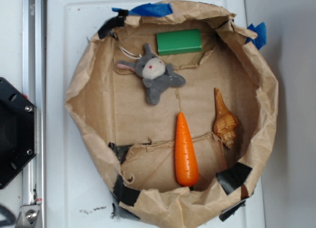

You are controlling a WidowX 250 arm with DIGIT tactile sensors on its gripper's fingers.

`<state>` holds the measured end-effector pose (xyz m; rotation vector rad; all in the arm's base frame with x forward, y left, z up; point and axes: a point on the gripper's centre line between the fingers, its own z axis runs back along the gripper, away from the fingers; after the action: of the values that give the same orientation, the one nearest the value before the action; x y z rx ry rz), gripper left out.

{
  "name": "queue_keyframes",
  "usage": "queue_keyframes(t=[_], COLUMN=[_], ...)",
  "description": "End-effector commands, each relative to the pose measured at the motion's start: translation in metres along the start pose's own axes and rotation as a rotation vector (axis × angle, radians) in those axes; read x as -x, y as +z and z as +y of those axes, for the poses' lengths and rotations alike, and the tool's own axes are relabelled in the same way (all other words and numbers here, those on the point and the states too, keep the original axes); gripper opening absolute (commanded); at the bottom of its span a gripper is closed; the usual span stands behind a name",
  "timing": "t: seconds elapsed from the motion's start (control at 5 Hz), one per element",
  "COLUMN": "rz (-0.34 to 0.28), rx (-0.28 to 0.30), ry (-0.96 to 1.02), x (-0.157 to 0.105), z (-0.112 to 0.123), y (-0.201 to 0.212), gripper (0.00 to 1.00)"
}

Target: Grab the gray animal.

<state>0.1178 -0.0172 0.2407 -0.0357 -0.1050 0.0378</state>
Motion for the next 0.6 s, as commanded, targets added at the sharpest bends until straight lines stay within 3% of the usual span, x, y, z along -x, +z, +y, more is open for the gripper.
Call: queue_keyframes(t=[0.0,0.2,0.4], rz=[0.0,-0.028,-0.036], rx=[0.0,-0.023,-0.031], ry=[0.0,0.064,0.08], x=[0.0,-0.05,-0.084], z=[0.0,0.009,0.018], y=[0.0,-0.001,-0.01], gripper=[1.0,1.0,1.0])
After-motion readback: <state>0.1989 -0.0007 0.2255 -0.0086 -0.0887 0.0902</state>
